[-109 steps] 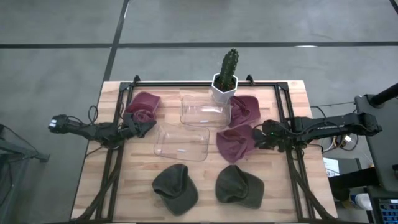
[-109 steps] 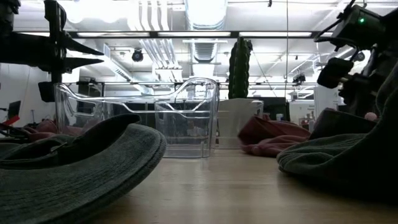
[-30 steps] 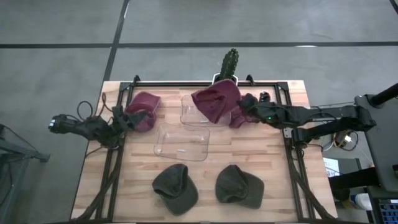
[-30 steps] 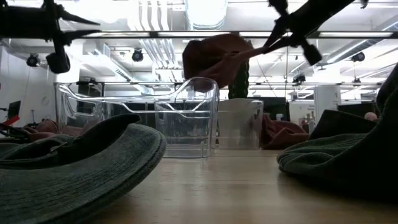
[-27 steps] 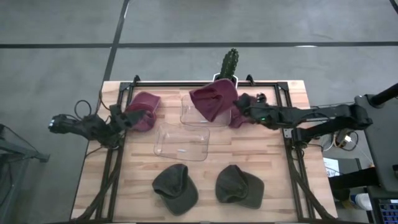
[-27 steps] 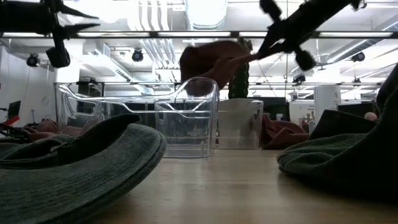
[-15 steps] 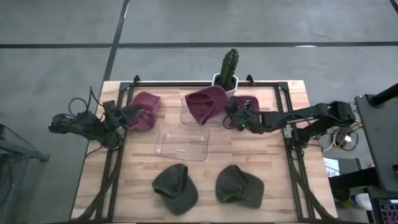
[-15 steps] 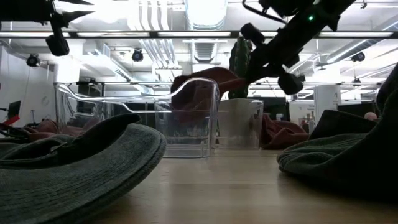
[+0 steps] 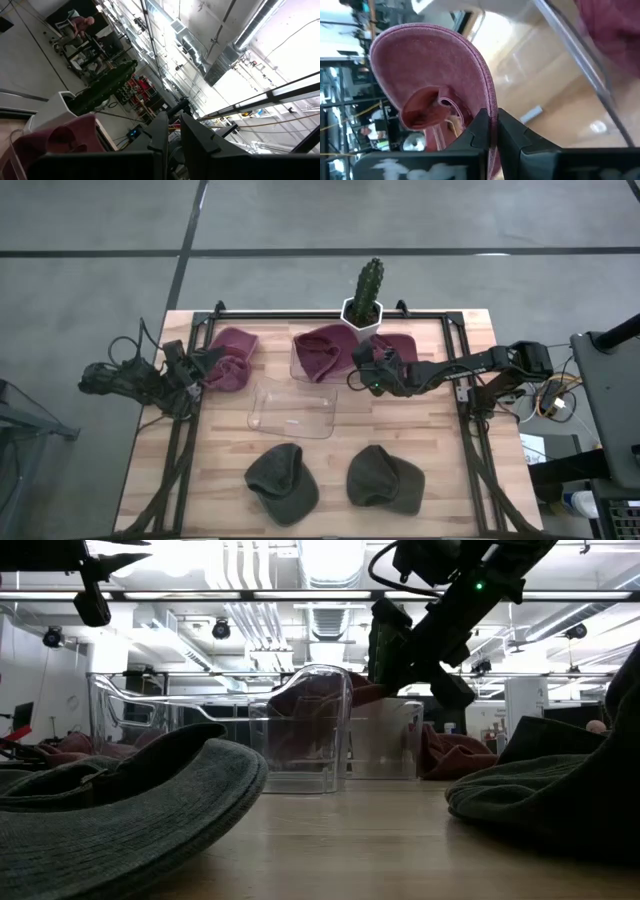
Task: Pick & Place hat
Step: Put the bottom red cap into the top transparent bin, then put the right red cap into the top transparent bin
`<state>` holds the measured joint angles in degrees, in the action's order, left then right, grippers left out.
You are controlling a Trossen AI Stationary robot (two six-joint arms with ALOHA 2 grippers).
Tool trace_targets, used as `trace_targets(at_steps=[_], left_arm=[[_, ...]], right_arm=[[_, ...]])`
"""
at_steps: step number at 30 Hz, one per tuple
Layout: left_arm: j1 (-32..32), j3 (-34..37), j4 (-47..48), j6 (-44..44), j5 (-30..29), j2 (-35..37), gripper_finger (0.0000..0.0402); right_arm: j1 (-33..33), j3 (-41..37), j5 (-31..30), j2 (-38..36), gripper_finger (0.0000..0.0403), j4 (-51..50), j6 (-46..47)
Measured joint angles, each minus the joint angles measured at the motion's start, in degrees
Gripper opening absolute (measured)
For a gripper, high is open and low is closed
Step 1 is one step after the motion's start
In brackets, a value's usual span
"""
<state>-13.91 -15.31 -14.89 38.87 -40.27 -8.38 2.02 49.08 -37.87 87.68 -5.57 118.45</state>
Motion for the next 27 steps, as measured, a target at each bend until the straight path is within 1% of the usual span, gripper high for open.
trace_targets(at_steps=[3,9,13,16,21,27], left_arm=[[0.0,0.0,-0.25,-0.03,0.06,0.0,0.0044],[0.0,0.0,-0.58,-1.16,0.02,0.0,0.0044],[0.0,0.0,-0.57,-1.16,-0.13,0.0,0.0044],[0.03,0.0,-0.59,-0.87,-0.17,0.0,0.0044],[0.04,0.0,-0.69,-0.83,-0.19,0.0,0.0044],[0.02,0.0,-1.1,-0.7,-1.13,0.0,0.0044]], right_arm=[[-0.02,0.0,1.35,0.84,0.0039,-0.07,0.31],[-0.02,0.96,1.87,1.28,0.0125,0.17,-0.62],[-0.02,1.53,3.11,-0.11,0.0179,0.07,-4.99],[-0.02,1.93,5.41,-1.82,0.0209,-0.01,-10.63],[-0.03,1.9,8.0,-5.37,0.0235,-0.13,-20.81],[-0.31,1.9,8.12,-10.01,0.0244,-0.28,-34.42]])
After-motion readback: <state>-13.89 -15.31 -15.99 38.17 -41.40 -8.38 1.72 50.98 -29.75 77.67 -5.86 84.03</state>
